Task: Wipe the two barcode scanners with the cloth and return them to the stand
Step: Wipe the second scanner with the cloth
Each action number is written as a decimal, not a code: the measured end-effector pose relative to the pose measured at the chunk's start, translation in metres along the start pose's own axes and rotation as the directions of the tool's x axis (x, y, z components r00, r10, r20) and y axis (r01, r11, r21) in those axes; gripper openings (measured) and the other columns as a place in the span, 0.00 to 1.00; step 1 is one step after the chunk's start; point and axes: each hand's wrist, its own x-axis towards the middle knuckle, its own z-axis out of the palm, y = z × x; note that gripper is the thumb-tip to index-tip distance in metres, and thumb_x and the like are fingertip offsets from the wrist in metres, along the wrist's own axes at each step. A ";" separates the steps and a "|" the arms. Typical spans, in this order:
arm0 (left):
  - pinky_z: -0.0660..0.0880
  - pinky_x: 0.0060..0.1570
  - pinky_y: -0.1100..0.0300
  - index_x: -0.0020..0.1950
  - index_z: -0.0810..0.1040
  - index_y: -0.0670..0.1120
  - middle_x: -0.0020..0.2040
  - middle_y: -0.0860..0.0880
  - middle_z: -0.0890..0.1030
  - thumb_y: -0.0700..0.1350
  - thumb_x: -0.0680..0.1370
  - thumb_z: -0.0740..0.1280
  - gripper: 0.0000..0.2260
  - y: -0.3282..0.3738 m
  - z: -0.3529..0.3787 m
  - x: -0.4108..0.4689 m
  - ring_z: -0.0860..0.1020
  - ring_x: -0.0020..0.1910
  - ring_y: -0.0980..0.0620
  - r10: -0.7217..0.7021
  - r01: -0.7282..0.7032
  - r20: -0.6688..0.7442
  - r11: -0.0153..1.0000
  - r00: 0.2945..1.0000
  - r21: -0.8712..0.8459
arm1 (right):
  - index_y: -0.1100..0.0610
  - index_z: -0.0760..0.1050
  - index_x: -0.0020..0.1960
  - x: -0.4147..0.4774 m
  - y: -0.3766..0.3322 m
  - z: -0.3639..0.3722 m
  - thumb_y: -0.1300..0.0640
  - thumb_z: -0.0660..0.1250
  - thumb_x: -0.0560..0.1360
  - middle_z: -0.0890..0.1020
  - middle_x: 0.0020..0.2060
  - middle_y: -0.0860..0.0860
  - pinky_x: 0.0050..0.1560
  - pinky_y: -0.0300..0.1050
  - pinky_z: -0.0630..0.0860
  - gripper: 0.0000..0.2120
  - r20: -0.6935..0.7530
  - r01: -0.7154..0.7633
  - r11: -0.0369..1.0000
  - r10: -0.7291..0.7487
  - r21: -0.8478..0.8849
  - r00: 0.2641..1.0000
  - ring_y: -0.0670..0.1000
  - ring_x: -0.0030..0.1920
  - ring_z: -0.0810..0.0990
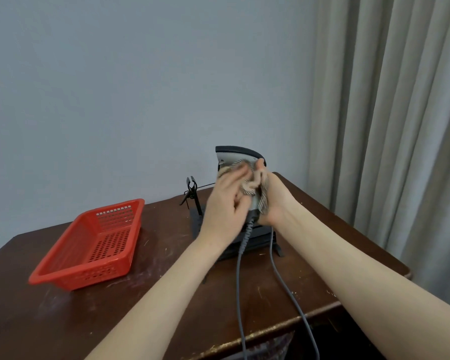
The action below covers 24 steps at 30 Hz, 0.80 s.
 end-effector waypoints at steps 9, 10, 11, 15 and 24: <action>0.63 0.28 0.67 0.30 0.71 0.48 0.25 0.54 0.67 0.46 0.69 0.59 0.08 0.008 -0.010 -0.010 0.66 0.26 0.57 -0.115 0.083 -0.197 0.983 0.974 -0.163 | 0.65 0.76 0.55 0.002 -0.007 -0.012 0.37 0.58 0.77 0.83 0.40 0.60 0.52 0.52 0.76 0.30 0.023 0.050 0.999 -0.050 0.009 0.998 0.56 0.46 0.78; 0.65 0.32 0.72 0.35 0.75 0.50 0.28 0.57 0.72 0.44 0.71 0.60 0.07 0.007 -0.011 -0.003 0.69 0.28 0.60 -0.141 0.106 -0.219 0.981 0.966 -0.164 | 0.65 0.76 0.56 0.001 -0.008 -0.010 0.37 0.57 0.77 0.84 0.40 0.61 0.53 0.53 0.77 0.31 0.055 0.033 0.999 -0.032 -0.004 0.998 0.58 0.47 0.80; 0.70 0.40 0.73 0.44 0.79 0.50 0.37 0.57 0.78 0.42 0.74 0.61 0.07 0.006 -0.010 0.002 0.73 0.34 0.63 -0.135 0.108 -0.182 0.983 0.974 -0.149 | 0.65 0.76 0.56 0.000 -0.008 -0.009 0.36 0.58 0.76 0.83 0.42 0.62 0.51 0.53 0.79 0.32 0.071 0.027 1.000 -0.027 -0.011 0.997 0.60 0.47 0.81; 0.70 0.65 0.60 0.64 0.76 0.48 0.62 0.54 0.78 0.38 0.75 0.65 0.18 0.004 0.001 -0.004 0.75 0.60 0.56 -0.083 0.087 0.050 0.993 0.995 -0.085 | 0.64 0.76 0.55 0.004 -0.008 -0.010 0.35 0.61 0.74 0.83 0.42 0.60 0.41 0.51 0.82 0.31 0.040 -0.016 1.000 0.016 -0.007 0.999 0.58 0.41 0.84; 0.63 0.30 0.65 0.30 0.71 0.50 0.28 0.52 0.71 0.36 0.74 0.61 0.14 -0.020 -0.001 -0.022 0.68 0.29 0.58 -0.406 0.400 -0.145 0.914 0.902 -0.069 | 0.61 0.76 0.57 0.005 -0.017 -0.020 0.37 0.59 0.77 0.82 0.43 0.53 0.33 0.40 0.74 0.27 -0.028 0.097 0.995 -0.097 0.006 0.995 0.48 0.32 0.75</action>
